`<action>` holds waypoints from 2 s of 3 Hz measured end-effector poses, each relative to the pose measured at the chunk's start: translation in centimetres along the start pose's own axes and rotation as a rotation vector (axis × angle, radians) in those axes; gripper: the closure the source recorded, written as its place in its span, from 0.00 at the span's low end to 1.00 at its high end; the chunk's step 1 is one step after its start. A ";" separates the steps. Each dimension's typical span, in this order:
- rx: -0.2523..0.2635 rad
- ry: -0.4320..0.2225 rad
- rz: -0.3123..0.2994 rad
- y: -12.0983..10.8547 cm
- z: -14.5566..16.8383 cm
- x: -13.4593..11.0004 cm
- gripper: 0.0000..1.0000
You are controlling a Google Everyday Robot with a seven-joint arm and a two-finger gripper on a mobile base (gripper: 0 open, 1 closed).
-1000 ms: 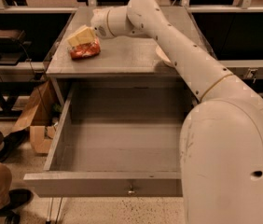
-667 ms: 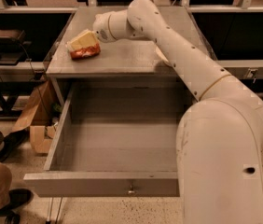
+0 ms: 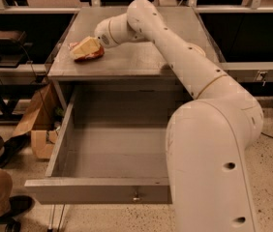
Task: Place coke can into top drawer
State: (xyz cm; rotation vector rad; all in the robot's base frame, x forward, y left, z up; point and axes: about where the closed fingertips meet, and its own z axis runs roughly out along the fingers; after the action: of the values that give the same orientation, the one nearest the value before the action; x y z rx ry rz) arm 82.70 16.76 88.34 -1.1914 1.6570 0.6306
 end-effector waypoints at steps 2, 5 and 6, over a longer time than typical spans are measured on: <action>-0.062 0.084 0.038 0.4 0.5 2.2 0.17; -0.098 0.101 0.040 0.8 0.4 2.6 0.95; -0.125 0.062 0.009 1.2 -1.5 1.6 1.00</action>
Offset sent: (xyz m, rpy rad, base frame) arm 0.0011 -0.0134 -0.0251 -0.0817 0.1276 0.0382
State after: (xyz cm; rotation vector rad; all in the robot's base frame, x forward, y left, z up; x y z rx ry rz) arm 80.87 15.30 87.31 -1.3050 1.6961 0.7176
